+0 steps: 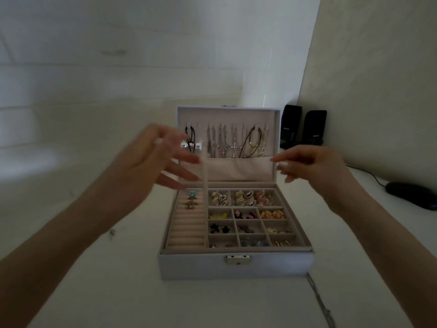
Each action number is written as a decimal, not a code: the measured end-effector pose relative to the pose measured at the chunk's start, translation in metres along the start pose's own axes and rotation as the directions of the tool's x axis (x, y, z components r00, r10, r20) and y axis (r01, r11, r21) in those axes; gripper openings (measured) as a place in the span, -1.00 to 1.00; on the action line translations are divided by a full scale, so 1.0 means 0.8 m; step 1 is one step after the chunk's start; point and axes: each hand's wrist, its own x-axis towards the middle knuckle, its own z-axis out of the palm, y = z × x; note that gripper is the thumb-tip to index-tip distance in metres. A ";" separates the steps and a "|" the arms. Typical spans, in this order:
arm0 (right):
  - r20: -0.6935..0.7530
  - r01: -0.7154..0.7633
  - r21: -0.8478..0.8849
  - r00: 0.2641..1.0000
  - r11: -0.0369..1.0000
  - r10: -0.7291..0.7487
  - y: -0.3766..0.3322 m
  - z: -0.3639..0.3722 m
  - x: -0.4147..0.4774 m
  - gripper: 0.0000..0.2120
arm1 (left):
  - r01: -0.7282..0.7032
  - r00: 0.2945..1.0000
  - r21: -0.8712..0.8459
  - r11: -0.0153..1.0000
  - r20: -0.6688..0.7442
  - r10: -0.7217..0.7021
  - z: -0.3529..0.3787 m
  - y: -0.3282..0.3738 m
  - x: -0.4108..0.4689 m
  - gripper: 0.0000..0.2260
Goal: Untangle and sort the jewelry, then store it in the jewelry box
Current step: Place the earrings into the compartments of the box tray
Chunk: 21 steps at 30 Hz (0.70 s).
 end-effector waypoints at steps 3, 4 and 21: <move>-0.099 0.049 0.099 0.994 0.994 -0.039 -0.013 -0.009 0.001 -0.81 | 0.127 0.902 0.213 0.969 0.381 -0.202 0.032 -0.024 0.003 -0.72; -0.090 0.050 0.106 0.995 0.993 -0.041 -0.014 -0.008 0.002 -0.82 | 0.065 0.890 0.306 0.950 0.412 -0.194 0.042 -0.032 0.000 -0.73; 0.085 -0.220 -0.393 0.958 0.893 0.274 0.052 0.038 0.023 -0.78 | -0.184 0.869 0.652 0.735 0.458 -0.189 0.129 -0.067 0.017 -0.59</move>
